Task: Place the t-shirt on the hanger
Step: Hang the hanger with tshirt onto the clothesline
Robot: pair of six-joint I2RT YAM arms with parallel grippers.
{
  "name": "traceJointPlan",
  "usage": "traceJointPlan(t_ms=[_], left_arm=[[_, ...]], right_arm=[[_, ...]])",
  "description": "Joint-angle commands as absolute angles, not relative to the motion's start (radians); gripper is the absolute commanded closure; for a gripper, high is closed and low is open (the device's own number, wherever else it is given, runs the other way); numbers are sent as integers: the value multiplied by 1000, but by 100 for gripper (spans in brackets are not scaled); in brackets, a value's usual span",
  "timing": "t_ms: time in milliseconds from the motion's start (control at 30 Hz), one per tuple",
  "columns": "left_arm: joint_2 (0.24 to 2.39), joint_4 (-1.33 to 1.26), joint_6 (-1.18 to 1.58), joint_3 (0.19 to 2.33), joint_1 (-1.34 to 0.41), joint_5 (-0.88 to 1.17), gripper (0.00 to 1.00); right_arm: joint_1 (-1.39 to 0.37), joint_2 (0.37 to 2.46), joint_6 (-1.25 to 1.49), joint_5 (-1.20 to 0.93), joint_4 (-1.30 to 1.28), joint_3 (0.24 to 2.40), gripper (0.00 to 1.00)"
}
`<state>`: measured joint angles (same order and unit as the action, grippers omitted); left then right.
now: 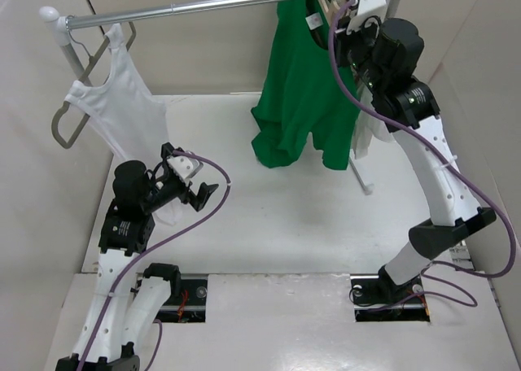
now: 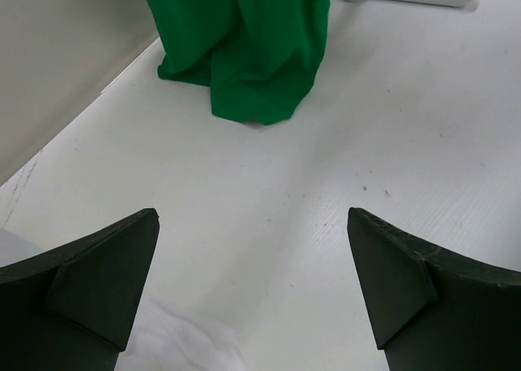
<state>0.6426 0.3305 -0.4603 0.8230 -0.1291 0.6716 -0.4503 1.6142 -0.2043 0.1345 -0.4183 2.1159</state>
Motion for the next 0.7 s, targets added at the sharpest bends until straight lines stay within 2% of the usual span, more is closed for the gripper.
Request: traceJointPlan(t_ms=[0, 367, 400, 467, 533, 567, 633, 667], left_arm=[[623, 295, -439, 815, -130, 675, 0], [604, 295, -439, 796, -130, 664, 0], [604, 295, -439, 796, -130, 664, 0], [604, 295, -439, 796, -130, 673, 0], [604, 295, -439, 796, -130, 673, 0], [604, 295, -439, 796, -130, 673, 0], [604, 304, -439, 796, -130, 673, 0], [604, 304, -439, 796, -130, 673, 0]], right_arm=[[-437, 1638, -189, 137, -281, 2178, 100], [-437, 1537, -160, 117, -241, 1922, 100], [-437, 1525, -160, 117, -241, 1907, 97], [-437, 1497, -160, 117, -241, 1875, 97], [-437, 1482, -160, 126, -232, 1861, 89], [-437, 1465, -172, 126, -232, 1849, 82], [-437, 1456, -181, 126, -232, 1836, 82], [-448, 1442, -192, 126, -232, 1836, 79]])
